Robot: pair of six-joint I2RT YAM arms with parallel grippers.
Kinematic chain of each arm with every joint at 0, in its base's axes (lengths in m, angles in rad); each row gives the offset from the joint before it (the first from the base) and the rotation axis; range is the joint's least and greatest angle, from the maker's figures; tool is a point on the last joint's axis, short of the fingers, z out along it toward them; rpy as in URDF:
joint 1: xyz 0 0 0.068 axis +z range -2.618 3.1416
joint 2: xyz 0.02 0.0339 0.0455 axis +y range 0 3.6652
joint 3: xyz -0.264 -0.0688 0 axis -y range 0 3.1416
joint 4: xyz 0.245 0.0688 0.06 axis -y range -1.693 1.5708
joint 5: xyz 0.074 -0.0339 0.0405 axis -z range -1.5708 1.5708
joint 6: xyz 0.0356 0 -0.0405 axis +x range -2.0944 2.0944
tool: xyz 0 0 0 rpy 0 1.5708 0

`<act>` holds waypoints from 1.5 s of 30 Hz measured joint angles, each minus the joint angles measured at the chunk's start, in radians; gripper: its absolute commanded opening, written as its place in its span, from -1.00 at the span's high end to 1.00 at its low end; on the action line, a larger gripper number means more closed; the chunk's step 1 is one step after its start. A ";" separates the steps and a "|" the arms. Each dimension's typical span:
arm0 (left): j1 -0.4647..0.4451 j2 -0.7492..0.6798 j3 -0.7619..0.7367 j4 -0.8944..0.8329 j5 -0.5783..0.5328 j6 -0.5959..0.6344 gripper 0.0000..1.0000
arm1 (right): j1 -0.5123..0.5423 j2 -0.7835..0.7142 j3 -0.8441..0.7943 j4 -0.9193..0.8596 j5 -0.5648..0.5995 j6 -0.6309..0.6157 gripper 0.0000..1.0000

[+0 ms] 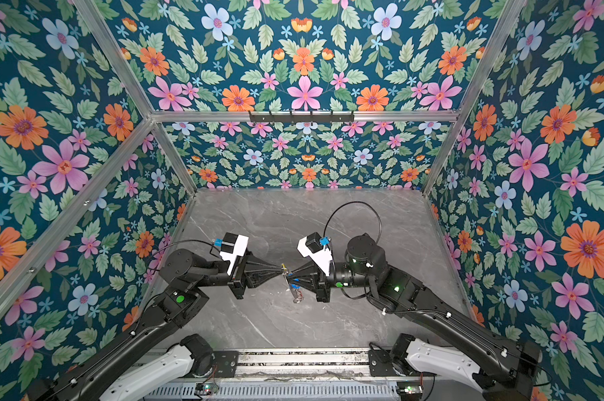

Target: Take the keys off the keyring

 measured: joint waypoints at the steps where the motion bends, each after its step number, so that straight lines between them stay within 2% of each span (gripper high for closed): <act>1: 0.000 -0.002 -0.010 0.017 -0.008 -0.004 1.00 | 0.000 0.004 0.002 0.000 -0.003 0.000 1.00; 16: 0.002 0.013 -0.093 0.228 -0.041 -0.134 1.00 | 0.000 0.051 -0.006 0.052 -0.015 0.027 0.98; 20: 0.003 0.017 -0.089 0.239 -0.030 -0.143 1.00 | 0.001 0.027 -0.003 0.036 0.017 0.033 0.42; 22: 0.003 0.018 -0.087 0.258 -0.017 -0.147 1.00 | 0.000 -0.002 0.002 0.012 0.048 0.031 0.23; 27: 0.001 0.015 -0.086 0.263 -0.005 -0.142 1.00 | 0.002 -0.084 0.023 -0.007 0.077 0.032 0.09; 33: 0.001 0.017 -0.084 0.262 0.012 -0.127 1.00 | 0.001 -0.091 0.023 0.066 0.105 0.087 0.09; 45: 0.001 0.019 -0.084 0.262 0.013 -0.123 1.00 | 0.006 -0.032 0.000 0.156 0.050 0.168 0.48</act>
